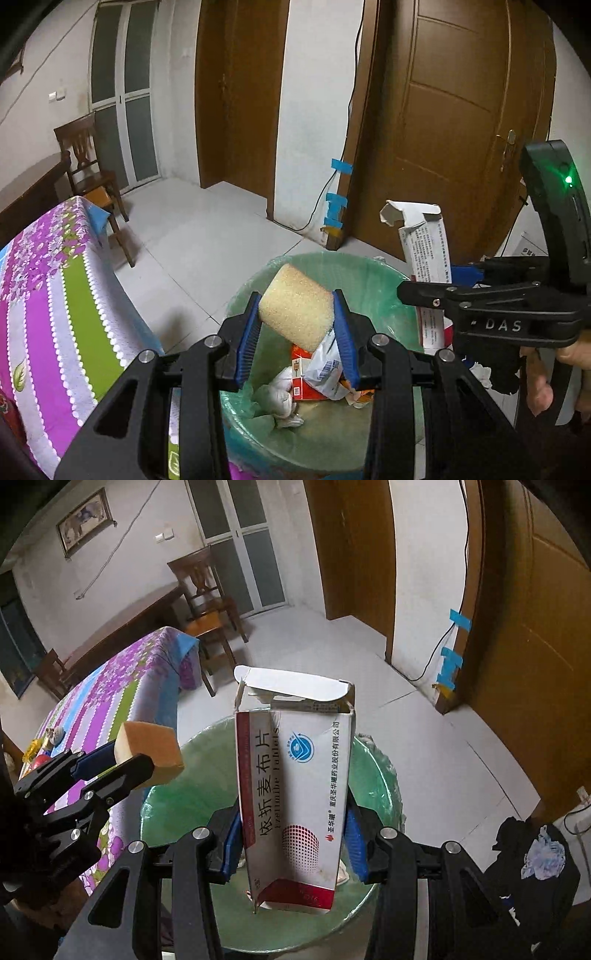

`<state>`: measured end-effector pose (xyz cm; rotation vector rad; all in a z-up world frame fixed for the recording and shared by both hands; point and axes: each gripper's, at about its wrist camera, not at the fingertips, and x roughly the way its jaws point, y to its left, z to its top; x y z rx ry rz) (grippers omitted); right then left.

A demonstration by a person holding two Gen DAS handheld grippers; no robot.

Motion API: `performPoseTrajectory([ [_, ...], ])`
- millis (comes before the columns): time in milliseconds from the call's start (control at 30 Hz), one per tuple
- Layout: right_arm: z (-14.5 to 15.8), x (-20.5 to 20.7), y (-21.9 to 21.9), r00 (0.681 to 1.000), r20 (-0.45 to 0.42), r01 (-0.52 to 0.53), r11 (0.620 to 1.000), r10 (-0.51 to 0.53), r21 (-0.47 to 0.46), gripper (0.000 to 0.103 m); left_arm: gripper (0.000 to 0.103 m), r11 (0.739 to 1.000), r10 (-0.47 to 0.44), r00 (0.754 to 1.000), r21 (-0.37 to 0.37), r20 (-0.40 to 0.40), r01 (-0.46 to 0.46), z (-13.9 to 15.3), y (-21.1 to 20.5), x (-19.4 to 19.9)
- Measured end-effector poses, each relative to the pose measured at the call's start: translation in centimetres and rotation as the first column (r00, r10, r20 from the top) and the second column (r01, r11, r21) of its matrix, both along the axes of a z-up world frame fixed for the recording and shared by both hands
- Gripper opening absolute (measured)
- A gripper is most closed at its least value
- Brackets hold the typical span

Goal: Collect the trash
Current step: 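Carry the medicine box and sponge to the green bin and open both tools, then move both tools back from the bin over the table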

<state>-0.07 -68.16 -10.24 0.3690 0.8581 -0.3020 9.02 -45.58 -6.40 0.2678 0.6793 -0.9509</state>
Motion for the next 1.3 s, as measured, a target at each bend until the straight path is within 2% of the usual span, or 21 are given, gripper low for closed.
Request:
performPoseTrajectory([
  [333,0.5,0.8,0.4,1.000,0.007,0.005,1.000,-0.005,0.000,0.049,0.041,1.000,-0.009,1.000,0.006,0.001,0.009,0.3,-0.6,-0.2],
  [367,0.8,0.7,0.3,1.000,0.008,0.004,1.000,-0.004,0.004,0.050,0.049,1.000,-0.010,1.000,0.009,-0.002,0.010,0.3,-0.6,-0.1],
  [400,0.8,0.7,0.3,1.000,0.011,0.003,1.000,-0.003,0.014,0.052,0.061,1.000,-0.011,1.000,0.009,-0.004,0.011,0.2,-0.5,0.0],
  [467,0.8,0.6,0.1,1.000,0.016,0.013,1.000,-0.013,0.013,0.059,0.070,1.000,0.002,1.000,0.009,0.001,-0.002,0.1,-0.3,0.1],
  [767,2.1,-0.8,0.3,0.998,0.064,0.024,1.000,-0.025,0.012,0.061,0.072,1.000,0.028,1.000,0.006,0.001,-0.028,0.5,1.0,0.4],
  [833,2.6,-1.2,0.8,0.996,0.084,0.014,1.000,-0.014,0.008,0.062,0.075,1.000,0.030,1.000,0.001,0.007,-0.030,0.9,1.8,0.3],
  [900,3.2,-1.8,2.0,0.993,0.115,0.000,1.000,0.001,-0.010,0.069,0.076,0.999,0.032,0.999,0.001,0.013,-0.032,1.0,2.9,0.0],
  [1000,4.5,-2.4,4.7,0.984,0.172,-0.040,0.998,0.047,-0.043,0.075,0.077,0.999,0.041,0.999,-0.002,0.034,-0.041,1.7,5.0,-0.1],
  [1100,5.8,-2.6,7.9,0.965,0.236,-0.099,0.993,0.113,-0.070,0.083,0.080,0.998,0.065,0.996,-0.019,0.055,-0.064,2.8,8.4,-0.1],
  [1200,7.1,-1.9,11.6,0.939,0.286,-0.176,0.981,0.191,-0.079,0.085,0.082,0.995,0.102,0.992,-0.026,0.070,-0.100,3.7,12.3,0.4],
  [1300,7.7,-0.2,15.2,0.912,0.309,-0.262,0.963,0.269,-0.066,0.086,0.083,0.984,0.176,0.981,-0.017,0.080,-0.175,4.2,16.8,2.0],
])
